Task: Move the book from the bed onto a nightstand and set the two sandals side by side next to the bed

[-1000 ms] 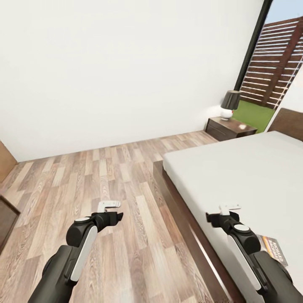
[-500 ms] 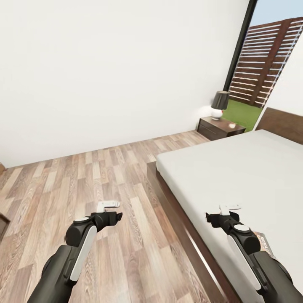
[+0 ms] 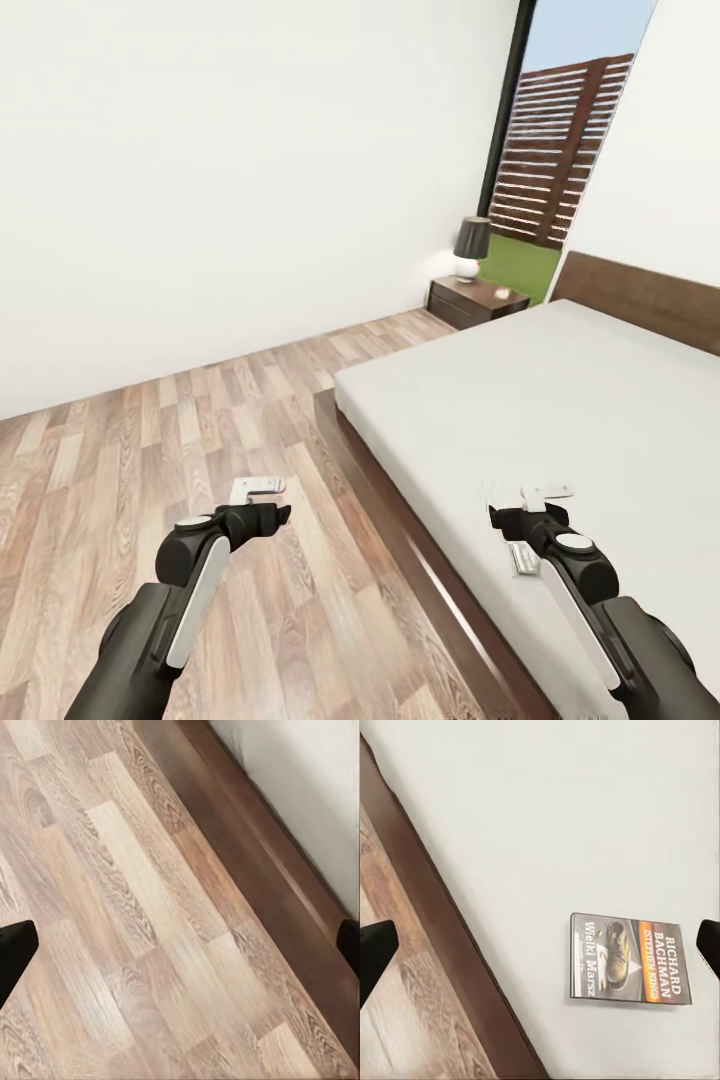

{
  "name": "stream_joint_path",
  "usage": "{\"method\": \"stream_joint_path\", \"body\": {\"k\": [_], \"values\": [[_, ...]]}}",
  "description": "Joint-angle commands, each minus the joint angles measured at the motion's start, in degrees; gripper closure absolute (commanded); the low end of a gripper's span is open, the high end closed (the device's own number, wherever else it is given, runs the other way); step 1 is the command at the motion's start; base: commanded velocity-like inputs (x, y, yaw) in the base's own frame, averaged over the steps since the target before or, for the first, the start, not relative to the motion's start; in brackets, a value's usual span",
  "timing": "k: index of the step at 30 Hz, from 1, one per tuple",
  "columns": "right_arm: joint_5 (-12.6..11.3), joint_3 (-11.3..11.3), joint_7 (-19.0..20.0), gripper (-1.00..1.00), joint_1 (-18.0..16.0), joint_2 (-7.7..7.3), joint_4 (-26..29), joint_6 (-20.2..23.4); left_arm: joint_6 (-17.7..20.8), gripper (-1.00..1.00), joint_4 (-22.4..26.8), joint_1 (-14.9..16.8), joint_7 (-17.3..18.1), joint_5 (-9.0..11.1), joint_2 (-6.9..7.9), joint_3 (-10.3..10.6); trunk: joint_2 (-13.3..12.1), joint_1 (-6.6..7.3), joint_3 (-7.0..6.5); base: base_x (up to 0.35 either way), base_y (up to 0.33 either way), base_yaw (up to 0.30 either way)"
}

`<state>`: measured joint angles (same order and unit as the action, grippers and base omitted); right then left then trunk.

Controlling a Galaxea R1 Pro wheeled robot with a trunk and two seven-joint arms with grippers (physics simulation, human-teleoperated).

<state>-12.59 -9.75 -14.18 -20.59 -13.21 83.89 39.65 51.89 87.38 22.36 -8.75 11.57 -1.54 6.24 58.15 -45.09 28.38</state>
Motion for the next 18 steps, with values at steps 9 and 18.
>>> {"method": "stream_joint_path", "body": {"k": [9,18], "values": [[-0.6,-0.2,-0.6,-1.00,-0.1,-0.06,0.0,0.2,0.2,-1.00,0.1,0.0,-0.6,0.6,-0.02,0.1,-3.6,1.98,-1.74,0.000,0.000,-0.279],[-0.6,-0.2,-0.6,-1.00,-0.1,-0.06,0.0,0.2,0.1,-1.00,0.0,0.0,-0.5,0.6,-0.03,0.5,-4.8,2.64,-2.45,0.003,0.011,-0.279]]}}
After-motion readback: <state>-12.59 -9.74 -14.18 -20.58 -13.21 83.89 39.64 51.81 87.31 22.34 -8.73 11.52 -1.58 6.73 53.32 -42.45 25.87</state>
